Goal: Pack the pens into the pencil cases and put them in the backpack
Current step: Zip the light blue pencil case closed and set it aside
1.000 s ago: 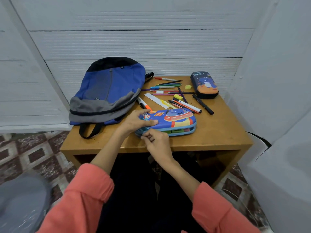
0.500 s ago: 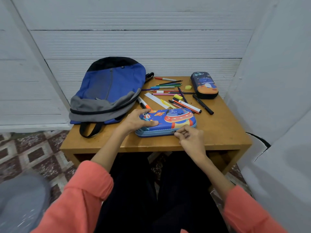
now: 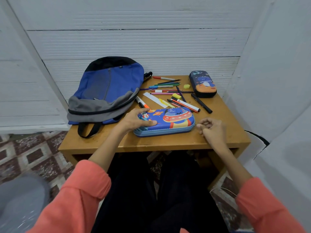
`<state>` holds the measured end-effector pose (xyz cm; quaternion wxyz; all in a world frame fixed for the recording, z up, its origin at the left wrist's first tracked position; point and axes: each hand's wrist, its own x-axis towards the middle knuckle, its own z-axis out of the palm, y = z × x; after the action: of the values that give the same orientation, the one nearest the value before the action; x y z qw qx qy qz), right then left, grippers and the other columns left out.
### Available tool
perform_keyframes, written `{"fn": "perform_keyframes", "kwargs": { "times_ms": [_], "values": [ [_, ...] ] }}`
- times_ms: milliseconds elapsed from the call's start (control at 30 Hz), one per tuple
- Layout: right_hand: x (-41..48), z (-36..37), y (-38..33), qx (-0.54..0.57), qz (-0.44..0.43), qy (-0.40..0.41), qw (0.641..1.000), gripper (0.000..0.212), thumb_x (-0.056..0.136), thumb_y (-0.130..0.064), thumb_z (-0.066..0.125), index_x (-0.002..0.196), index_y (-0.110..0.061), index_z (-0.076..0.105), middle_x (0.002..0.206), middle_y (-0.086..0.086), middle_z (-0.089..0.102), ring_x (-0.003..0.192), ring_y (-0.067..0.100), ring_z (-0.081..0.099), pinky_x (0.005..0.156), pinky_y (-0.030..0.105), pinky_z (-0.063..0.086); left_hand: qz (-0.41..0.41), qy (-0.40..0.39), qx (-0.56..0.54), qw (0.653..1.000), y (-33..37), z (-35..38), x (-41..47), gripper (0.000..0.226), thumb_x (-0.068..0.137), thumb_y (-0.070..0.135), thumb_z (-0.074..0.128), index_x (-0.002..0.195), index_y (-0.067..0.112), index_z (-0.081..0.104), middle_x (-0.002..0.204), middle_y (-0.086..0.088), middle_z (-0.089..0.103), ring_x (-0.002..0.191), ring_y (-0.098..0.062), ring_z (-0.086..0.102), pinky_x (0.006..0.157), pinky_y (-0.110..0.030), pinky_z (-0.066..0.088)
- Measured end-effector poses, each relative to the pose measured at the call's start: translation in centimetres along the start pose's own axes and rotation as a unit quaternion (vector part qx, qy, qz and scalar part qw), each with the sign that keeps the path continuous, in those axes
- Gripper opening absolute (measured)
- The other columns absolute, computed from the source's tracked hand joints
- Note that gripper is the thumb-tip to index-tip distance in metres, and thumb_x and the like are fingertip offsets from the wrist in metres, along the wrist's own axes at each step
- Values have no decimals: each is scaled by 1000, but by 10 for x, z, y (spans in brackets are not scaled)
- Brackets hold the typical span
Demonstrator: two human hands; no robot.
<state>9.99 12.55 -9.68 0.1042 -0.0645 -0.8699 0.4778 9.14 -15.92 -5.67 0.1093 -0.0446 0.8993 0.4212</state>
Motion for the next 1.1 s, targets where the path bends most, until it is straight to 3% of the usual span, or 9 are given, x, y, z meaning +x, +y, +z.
{"fn": "perform_keyframes", "kwargs": {
  "times_ms": [200, 300, 400, 667, 833, 900, 1033, 1100],
  "values": [
    [14, 0, -7, -22, -13, -11, 1000, 9, 83, -13, 73, 86, -18, 66, 78, 1, 68, 64, 12, 64, 60, 22, 54, -7, -19, 9, 1000, 3, -3, 3, 78, 77, 46, 75, 145, 32, 41, 152, -7, 32, 131, -25, 40, 89, -31, 42],
    [21, 2, -6, -25, -6, -9, 1000, 9, 83, -13, 73, 83, -19, 66, 80, 2, 68, 66, 14, 66, 62, 25, 56, -5, -19, 20, 1000, 4, -4, 2, 78, 76, 47, 75, 144, 32, 41, 152, -7, 32, 132, -26, 40, 93, -34, 43],
    [26, 7, -6, -32, -13, 4, 999, 13, 85, -13, 71, 81, -22, 62, 79, 2, 67, 65, 14, 66, 56, 22, 53, 2, -15, 26, 1000, 3, -5, -1, 79, 76, 46, 76, 145, 32, 42, 153, -7, 32, 134, -27, 39, 100, -39, 43],
    [54, 22, -22, -54, -24, 2, 998, 10, 89, -8, 65, 85, -16, 61, 78, 3, 67, 64, 13, 65, 52, 25, 54, 5, -16, 23, 1000, 5, -4, -3, 77, 78, 45, 75, 145, 31, 41, 153, -7, 31, 134, -26, 39, 100, -37, 43],
    [76, 35, -36, -98, -50, -8, 994, 10, 91, -2, 60, 85, -8, 65, 85, 8, 68, 62, 7, 58, 46, 17, 40, 5, -17, 21, 1000, 6, -5, -5, 76, 78, 44, 75, 145, 31, 41, 153, -7, 30, 134, -26, 38, 103, -38, 42],
    [81, 39, -41, -107, -58, -15, 992, 11, 91, -3, 60, 87, -6, 69, 90, 11, 70, 70, 12, 62, 50, 20, 44, -1, -20, 17, 1000, 5, -5, -4, 77, 77, 46, 76, 144, 33, 41, 153, -6, 30, 133, -25, 40, 105, -40, 44],
    [91, 45, -45, -145, -90, -52, 984, 9, 88, -16, 69, 92, -10, 74, 105, 9, 71, 107, 18, 60, 76, 32, 54, -1, -14, 14, 1000, 4, -5, -4, 77, 76, 47, 76, 144, 34, 42, 152, -4, 31, 133, -23, 39, 99, -35, 43],
    [92, 43, -45, -138, -93, -71, 984, 11, 86, -18, 71, 94, -11, 75, 108, 8, 70, 111, 19, 59, 82, 39, 56, 0, -12, 15, 1000, 5, -4, -3, 76, 77, 47, 75, 143, 34, 42, 153, -4, 31, 133, -23, 38, 97, -33, 43]
  ]
}}
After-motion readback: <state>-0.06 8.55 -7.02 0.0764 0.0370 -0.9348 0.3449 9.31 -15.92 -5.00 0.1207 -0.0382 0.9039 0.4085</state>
